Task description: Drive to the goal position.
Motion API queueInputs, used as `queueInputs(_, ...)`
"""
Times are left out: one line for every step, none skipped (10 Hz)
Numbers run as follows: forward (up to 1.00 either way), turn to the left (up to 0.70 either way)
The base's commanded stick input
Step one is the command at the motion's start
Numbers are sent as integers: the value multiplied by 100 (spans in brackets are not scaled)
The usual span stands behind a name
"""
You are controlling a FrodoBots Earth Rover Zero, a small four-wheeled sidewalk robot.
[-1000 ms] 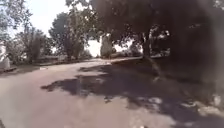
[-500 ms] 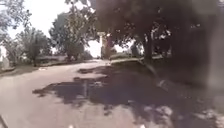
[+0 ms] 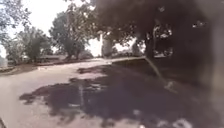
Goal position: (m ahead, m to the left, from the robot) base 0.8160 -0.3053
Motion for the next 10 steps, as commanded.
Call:
queueInputs(70,0)
queueInputs(70,0)
queueInputs(70,0)
queueInputs(70,0)
queueInputs(70,0)
queueInputs(70,0)
queueInputs(70,0)
queueInputs(70,0)
queueInputs(70,0)
queueInputs(70,0)
